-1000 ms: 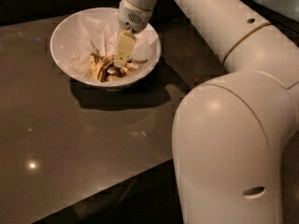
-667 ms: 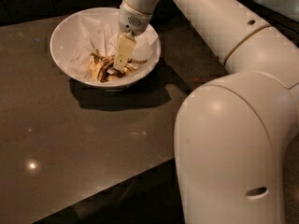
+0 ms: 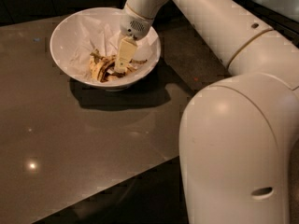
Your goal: Pick banana from white bowl
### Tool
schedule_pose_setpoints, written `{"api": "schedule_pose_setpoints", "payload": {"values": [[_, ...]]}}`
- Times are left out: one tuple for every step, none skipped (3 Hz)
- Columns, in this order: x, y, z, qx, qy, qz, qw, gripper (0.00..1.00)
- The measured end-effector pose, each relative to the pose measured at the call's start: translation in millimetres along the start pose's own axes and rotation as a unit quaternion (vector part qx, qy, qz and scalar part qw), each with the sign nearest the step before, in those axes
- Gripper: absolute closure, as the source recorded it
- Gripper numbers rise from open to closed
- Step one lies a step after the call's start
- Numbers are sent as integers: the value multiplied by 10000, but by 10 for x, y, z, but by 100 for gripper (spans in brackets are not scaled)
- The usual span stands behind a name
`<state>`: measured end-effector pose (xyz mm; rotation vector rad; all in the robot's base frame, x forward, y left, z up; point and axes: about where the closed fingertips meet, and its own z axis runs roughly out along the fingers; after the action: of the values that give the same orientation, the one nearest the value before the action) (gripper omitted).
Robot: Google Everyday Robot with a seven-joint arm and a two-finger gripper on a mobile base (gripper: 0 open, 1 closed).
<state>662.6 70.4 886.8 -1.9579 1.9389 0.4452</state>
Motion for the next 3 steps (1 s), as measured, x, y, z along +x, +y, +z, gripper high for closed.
{"api": "schedule_pose_setpoints", "payload": {"values": [[19,32,9,36,-66,-188,9998,49],[19,32,10,37,-66,-188,9998,72],[19,32,10,37,-66,-188,9998,96]]}}
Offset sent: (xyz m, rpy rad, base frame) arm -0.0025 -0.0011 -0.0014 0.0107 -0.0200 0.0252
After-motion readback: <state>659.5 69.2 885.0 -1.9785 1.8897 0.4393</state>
